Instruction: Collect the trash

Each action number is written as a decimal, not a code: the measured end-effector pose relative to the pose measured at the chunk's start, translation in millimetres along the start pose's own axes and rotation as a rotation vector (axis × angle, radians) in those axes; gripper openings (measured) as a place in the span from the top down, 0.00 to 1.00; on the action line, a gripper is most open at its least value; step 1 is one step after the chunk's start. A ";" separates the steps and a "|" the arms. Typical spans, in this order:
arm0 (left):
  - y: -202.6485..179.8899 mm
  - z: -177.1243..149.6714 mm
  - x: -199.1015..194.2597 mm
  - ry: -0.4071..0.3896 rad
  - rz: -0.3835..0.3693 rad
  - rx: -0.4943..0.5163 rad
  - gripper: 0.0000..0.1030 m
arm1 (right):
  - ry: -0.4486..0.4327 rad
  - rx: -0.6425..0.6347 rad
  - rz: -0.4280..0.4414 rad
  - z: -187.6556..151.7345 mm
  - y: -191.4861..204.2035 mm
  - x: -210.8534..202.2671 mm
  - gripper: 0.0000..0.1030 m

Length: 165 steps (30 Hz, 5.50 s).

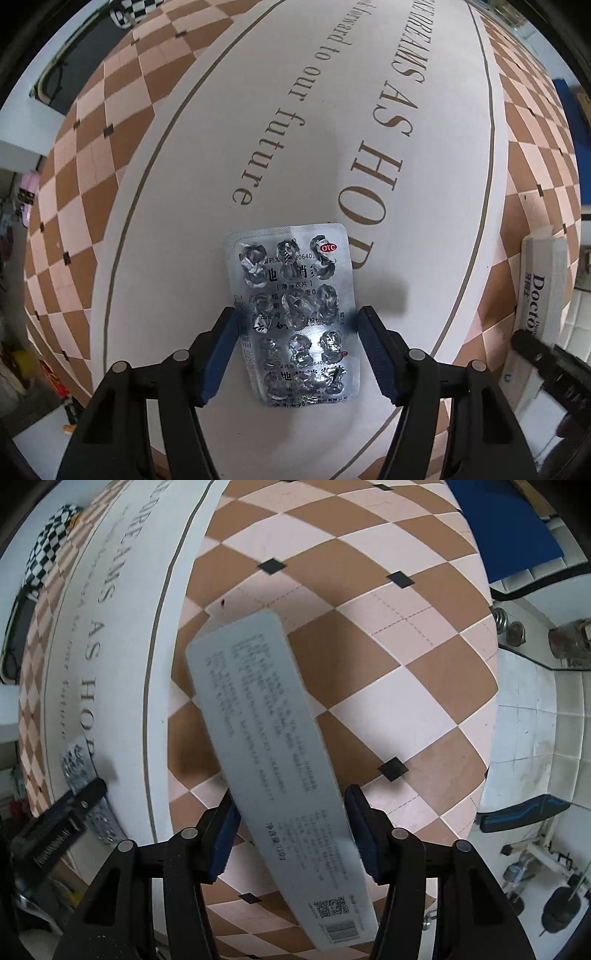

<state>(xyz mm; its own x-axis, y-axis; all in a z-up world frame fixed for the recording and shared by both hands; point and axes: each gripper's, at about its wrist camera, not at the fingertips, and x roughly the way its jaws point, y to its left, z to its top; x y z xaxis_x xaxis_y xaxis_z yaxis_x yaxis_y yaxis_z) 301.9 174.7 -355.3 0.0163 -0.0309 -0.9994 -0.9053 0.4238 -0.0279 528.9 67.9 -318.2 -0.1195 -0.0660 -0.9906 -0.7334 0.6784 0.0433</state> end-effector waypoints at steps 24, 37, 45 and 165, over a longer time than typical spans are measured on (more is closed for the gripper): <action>-8.8 -28.6 -46.7 -0.143 0.043 0.140 0.40 | -0.143 -0.054 -0.027 -60.6 35.1 -23.8 0.51; 63.2 -114.1 -134.4 -0.361 -0.025 0.308 0.40 | -0.335 0.091 0.084 -213.2 89.1 -98.4 0.51; 136.1 -196.6 -155.0 -0.403 -0.093 0.463 0.40 | -0.372 0.224 0.121 -360.7 144.4 -96.9 0.51; 248.2 -398.6 -249.4 -0.156 -0.424 0.432 0.00 | -0.272 0.111 0.420 -677.1 187.7 -217.5 0.00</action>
<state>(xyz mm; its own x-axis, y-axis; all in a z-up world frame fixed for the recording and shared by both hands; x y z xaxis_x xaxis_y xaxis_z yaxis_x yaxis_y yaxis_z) -96.0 -73.3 -104.6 0.4276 -0.1578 -0.8901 -0.5536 0.7327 -0.3958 -35.9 -285.8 -7.0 -0.1990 0.4119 -0.8893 -0.5827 0.6798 0.4453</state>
